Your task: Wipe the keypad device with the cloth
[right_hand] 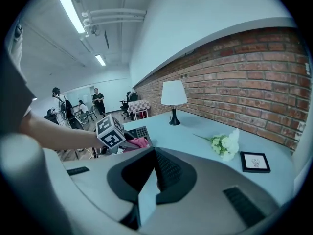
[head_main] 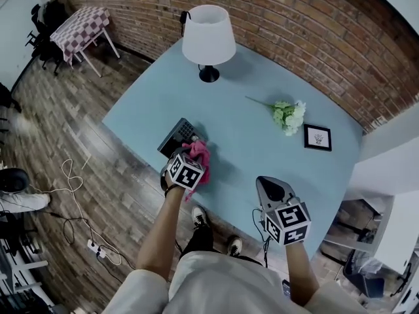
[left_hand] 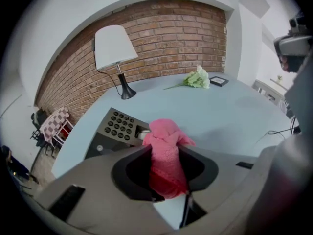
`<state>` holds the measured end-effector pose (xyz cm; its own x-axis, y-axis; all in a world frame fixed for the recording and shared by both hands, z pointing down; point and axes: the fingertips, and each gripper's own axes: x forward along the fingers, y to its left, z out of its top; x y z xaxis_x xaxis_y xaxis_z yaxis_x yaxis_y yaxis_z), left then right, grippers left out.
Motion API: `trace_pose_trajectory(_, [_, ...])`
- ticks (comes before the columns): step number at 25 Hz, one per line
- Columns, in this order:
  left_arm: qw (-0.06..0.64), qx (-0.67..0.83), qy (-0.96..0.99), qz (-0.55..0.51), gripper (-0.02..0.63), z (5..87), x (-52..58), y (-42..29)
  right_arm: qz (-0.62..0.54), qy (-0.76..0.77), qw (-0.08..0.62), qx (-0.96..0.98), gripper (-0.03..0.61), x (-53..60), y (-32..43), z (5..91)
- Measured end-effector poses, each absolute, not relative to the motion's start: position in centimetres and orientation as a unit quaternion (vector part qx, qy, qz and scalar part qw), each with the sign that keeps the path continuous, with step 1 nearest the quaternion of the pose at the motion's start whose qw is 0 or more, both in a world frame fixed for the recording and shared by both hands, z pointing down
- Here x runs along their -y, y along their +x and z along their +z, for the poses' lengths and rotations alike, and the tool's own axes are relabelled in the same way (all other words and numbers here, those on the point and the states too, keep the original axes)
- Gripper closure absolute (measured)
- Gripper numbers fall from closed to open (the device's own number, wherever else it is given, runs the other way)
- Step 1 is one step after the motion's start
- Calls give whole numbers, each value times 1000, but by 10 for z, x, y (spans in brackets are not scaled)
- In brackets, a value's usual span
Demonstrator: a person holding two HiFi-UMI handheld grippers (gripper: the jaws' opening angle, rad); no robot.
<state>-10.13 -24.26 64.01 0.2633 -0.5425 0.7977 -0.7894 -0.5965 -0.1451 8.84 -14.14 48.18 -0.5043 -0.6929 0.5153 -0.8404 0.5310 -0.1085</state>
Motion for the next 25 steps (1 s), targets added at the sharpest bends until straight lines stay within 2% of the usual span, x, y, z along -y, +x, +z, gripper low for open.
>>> trace_pose_trajectory(11, [159, 530, 771, 315, 446, 567, 192, -142, 124, 402, 186, 888, 557, 134, 50, 445])
trace_pose_trajectory(25, [111, 615, 754, 201, 446, 456, 100, -180, 39, 347, 155, 924, 557, 112, 7, 374])
